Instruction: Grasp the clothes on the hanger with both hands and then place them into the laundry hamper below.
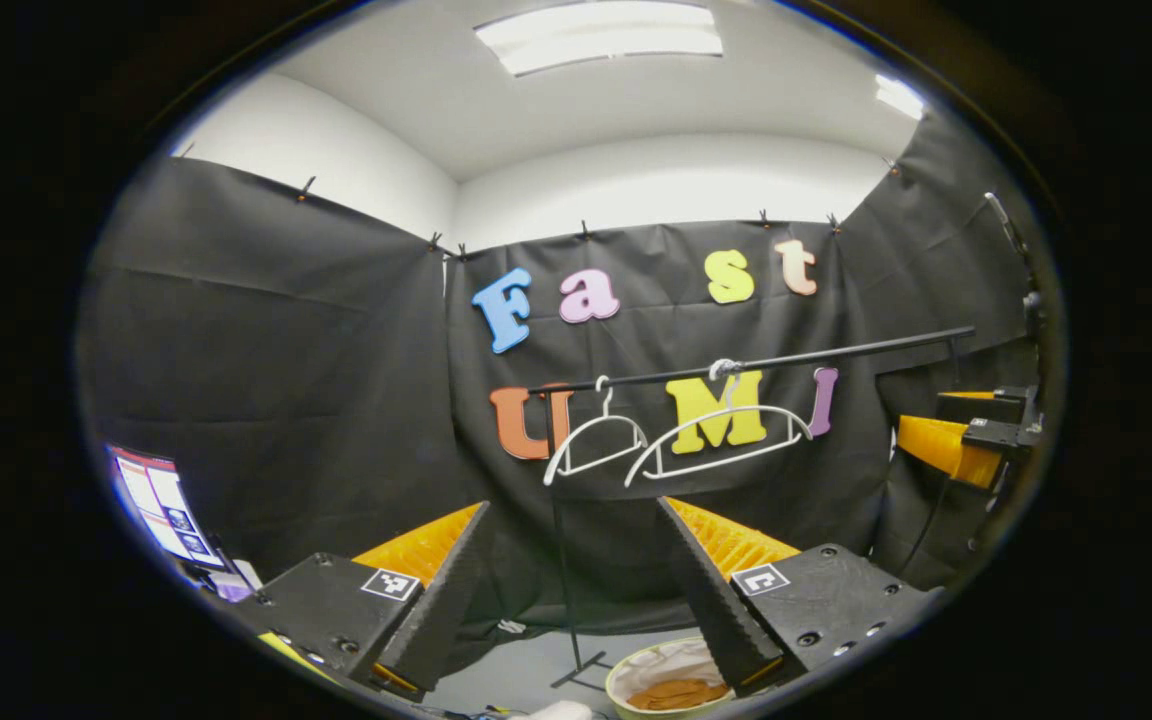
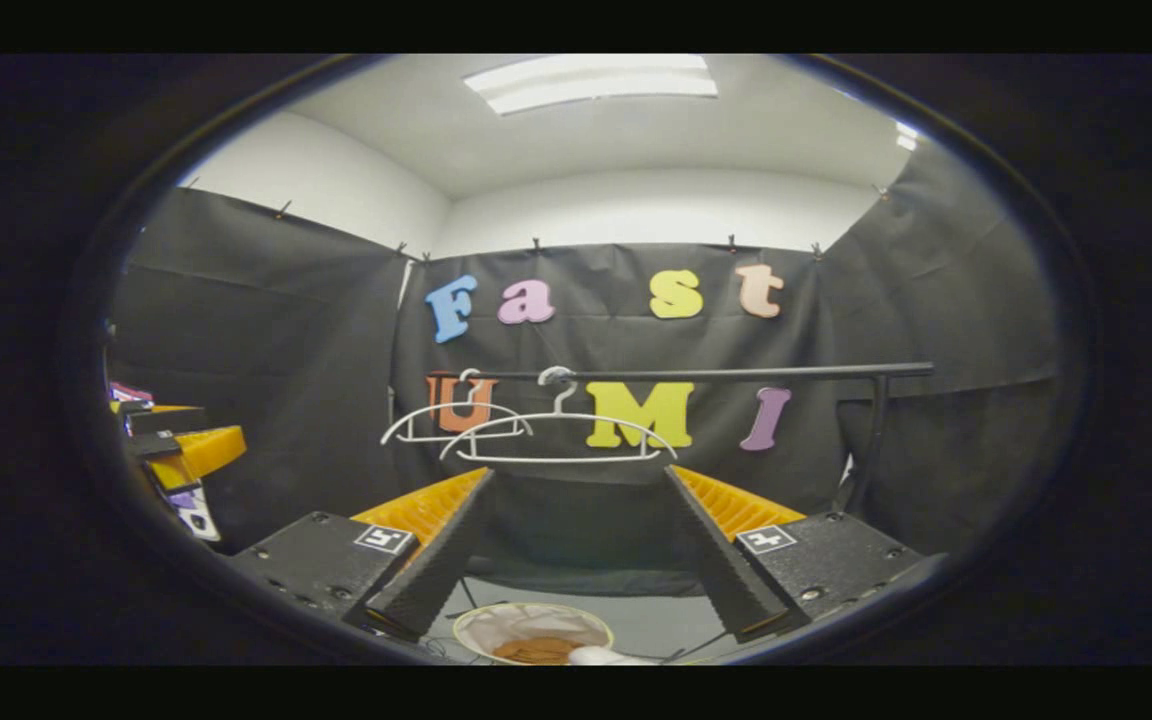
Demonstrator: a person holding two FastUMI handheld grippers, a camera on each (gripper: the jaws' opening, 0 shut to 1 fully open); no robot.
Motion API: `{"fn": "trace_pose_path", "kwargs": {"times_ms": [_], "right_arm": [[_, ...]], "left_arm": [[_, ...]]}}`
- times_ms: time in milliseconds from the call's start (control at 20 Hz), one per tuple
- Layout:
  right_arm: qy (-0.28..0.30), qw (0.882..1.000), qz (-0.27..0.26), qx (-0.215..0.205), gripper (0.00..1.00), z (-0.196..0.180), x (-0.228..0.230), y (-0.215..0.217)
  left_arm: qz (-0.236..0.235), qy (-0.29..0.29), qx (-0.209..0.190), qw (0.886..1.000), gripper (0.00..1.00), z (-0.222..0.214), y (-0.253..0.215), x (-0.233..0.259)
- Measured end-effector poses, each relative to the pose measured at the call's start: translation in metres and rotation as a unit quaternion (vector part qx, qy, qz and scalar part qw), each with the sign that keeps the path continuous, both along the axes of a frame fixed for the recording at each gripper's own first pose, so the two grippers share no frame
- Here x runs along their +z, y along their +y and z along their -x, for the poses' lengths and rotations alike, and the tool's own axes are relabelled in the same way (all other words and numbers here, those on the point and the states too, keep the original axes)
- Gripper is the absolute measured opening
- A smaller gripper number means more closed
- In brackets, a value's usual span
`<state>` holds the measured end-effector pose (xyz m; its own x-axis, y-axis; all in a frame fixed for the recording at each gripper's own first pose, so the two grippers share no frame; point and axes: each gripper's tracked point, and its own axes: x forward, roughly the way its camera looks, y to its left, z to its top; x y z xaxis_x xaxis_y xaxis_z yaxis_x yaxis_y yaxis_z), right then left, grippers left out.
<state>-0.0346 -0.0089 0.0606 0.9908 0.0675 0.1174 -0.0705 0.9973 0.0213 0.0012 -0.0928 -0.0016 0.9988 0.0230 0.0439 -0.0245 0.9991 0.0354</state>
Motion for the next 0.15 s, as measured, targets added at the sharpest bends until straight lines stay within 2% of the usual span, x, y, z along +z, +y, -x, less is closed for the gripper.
{"fn": "trace_pose_path", "kwargs": {"times_ms": [150], "right_arm": [[0.003, 1.0, 0.003, 0.002, 1.0, -0.0018, -0.003, 0.0012]], "left_arm": [[-0.001, 0.001, 0.001, 1.0, 0.99, -0.0008, 0.0013, -0.0014]]}}
